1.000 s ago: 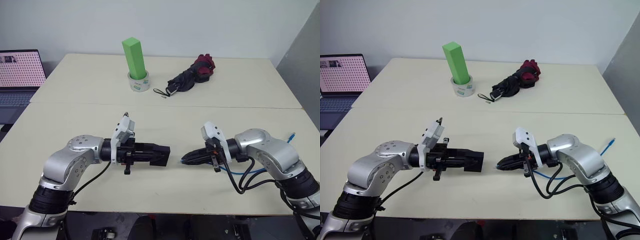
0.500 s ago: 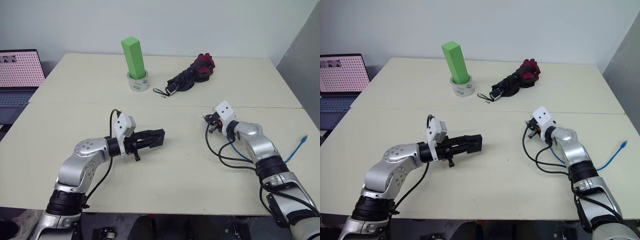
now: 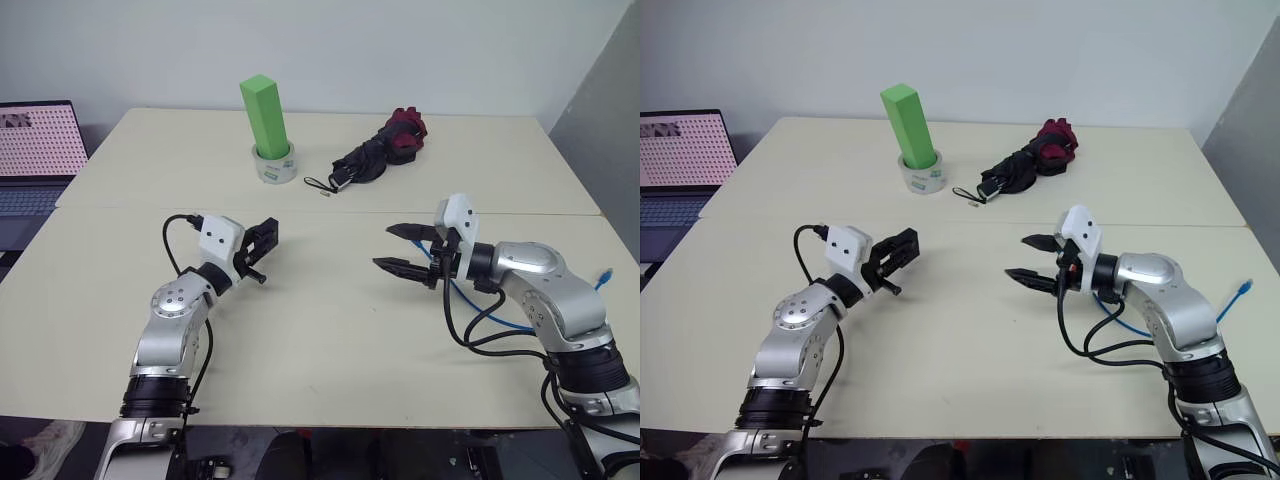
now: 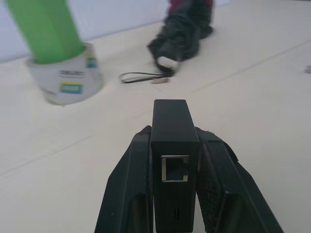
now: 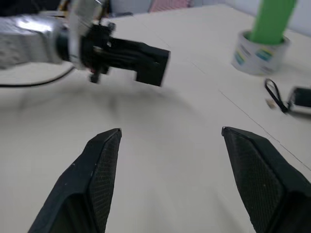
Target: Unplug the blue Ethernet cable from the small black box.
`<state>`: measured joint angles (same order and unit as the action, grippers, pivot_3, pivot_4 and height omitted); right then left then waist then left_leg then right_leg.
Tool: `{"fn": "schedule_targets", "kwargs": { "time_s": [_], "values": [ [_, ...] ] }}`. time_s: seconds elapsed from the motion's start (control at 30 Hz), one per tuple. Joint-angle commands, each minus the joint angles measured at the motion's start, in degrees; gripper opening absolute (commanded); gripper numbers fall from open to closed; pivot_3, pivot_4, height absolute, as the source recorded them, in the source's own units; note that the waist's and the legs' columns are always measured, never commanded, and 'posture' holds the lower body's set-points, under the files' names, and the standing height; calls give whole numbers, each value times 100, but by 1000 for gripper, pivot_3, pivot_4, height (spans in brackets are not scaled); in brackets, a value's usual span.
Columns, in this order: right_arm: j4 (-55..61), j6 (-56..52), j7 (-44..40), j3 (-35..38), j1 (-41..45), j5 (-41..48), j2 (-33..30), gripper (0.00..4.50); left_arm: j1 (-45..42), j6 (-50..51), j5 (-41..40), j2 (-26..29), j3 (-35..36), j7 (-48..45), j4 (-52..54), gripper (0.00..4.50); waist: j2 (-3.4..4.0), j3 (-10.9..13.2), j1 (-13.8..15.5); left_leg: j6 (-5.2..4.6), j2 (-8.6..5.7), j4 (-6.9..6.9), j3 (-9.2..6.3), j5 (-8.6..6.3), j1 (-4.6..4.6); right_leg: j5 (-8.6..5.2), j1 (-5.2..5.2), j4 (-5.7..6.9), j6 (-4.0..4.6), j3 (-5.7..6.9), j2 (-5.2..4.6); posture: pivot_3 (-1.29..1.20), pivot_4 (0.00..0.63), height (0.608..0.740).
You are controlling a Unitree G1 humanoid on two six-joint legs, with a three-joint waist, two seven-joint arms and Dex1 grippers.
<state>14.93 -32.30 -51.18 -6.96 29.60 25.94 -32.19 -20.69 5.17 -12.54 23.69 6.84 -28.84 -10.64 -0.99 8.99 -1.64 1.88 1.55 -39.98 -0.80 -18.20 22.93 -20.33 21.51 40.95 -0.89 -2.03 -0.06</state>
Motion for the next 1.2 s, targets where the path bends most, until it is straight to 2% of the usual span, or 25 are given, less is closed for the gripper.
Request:
{"fn": "schedule_targets", "kwargs": {
  "time_s": [0.03,0.17,0.23,0.43,0.6,0.83,0.97,1.2],
  "values": [
    [352,-236,144,-86,56,85,133,3442,-165,-476,29,-96,231,222,-380,793,0,0,0,0,-1,0,0,0,0,0,0,-1,0,0,0,0,150,740],
    [379,-234,185,-252,53,-21,244,3442,-223,-746,88,-199,253,369,-998,793,-1,0,9,1,-3,-1,0,1,2,0,1,-2,0,1,-4,0,150,740],
    [385,-239,220,-274,45,-41,251,3459,-192,-740,31,-228,261,338,-1092,1496,-2,0,6,1,-5,-2,1,1,1,0,0,-2,0,1,-6,0,150,740],
    [527,-338,328,-311,-65,-26,243,3459,158,-592,-85,-181,241,140,-792,2792,-1,0,-1,2,-3,0,0,1,1,0,2,0,0,4,-5,0,150,740],
    [694,-431,525,-237,-270,1,276,3459,804,-77,-74,31,260,147,100,3810,-1,-1,-3,1,-2,1,-1,1,1,0,1,-1,0,4,-5,0,150,740],
    [854,-307,870,334,-936,-15,87,3459,1599,1047,-70,584,420,248,1697,3810,-1,-1,6,0,-2,2,-3,0,1,0,-2,-3,0,4,-6,0,150,740],
    [751,46,1011,906,-1634,-252,-227,3459,1998,1559,-506,1030,792,-161,2554,3810,-2,-1,6,-1,-5,3,-2,-1,-4,0,-7,-4,0,1,-7,0,150,740],
    [572,398,1021,1221,-2068,-467,-499,3459,2272,1994,-1048,1428,1031,-693,3213,3810,0,0,7,-8,-4,9,0,-5,-12,0,-14,-9,0,-3,-5,0,150,740]
  ]
}}
